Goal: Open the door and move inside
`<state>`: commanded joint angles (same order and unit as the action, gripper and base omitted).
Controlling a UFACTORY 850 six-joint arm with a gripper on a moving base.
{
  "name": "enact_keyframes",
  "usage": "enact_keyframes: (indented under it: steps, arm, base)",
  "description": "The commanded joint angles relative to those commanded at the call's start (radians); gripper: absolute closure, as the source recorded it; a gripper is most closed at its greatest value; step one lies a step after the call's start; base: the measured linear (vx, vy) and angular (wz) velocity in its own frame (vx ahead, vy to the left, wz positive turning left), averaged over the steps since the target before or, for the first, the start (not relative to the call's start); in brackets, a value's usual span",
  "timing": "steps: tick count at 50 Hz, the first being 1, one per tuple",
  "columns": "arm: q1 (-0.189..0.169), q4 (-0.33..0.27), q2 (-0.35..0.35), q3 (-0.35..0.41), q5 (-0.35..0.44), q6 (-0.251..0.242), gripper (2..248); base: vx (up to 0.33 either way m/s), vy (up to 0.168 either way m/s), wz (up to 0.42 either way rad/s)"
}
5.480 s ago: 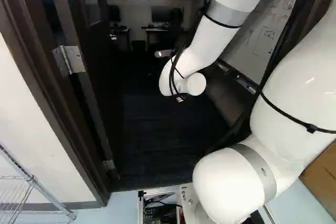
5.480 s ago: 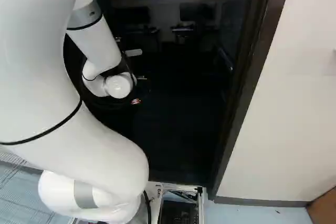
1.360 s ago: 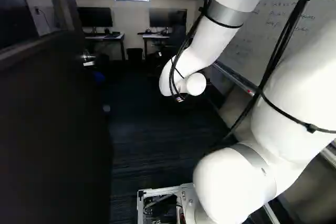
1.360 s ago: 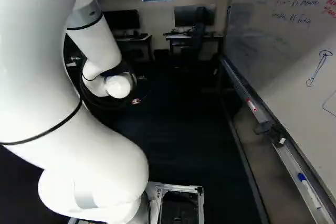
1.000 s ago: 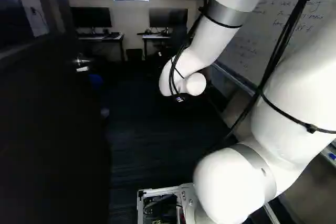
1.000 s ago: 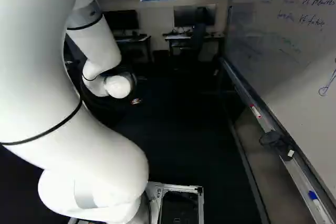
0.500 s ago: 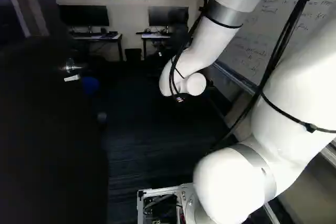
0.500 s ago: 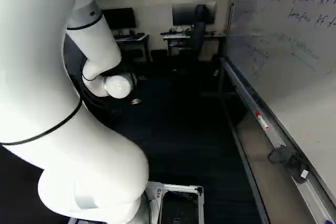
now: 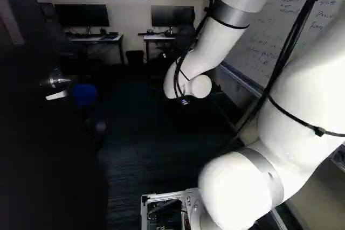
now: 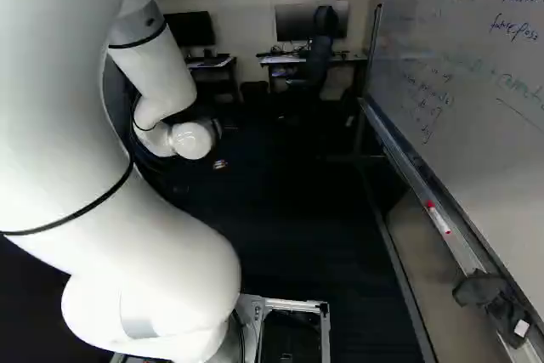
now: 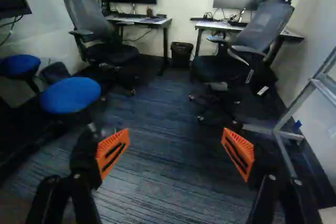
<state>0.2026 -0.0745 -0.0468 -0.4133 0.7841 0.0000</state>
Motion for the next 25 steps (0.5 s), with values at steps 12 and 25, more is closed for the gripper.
enact_keyframes:
  steps: [12,25]
  arm:
    - [0.000,0.000,0.000,0.000,0.000,0.000,3]
    - [0.000,0.000,0.000,0.000,0.000,0.000,3]
  base:
    - [0.215,0.008,-0.016]
    - [0.209,0.005,-0.021]
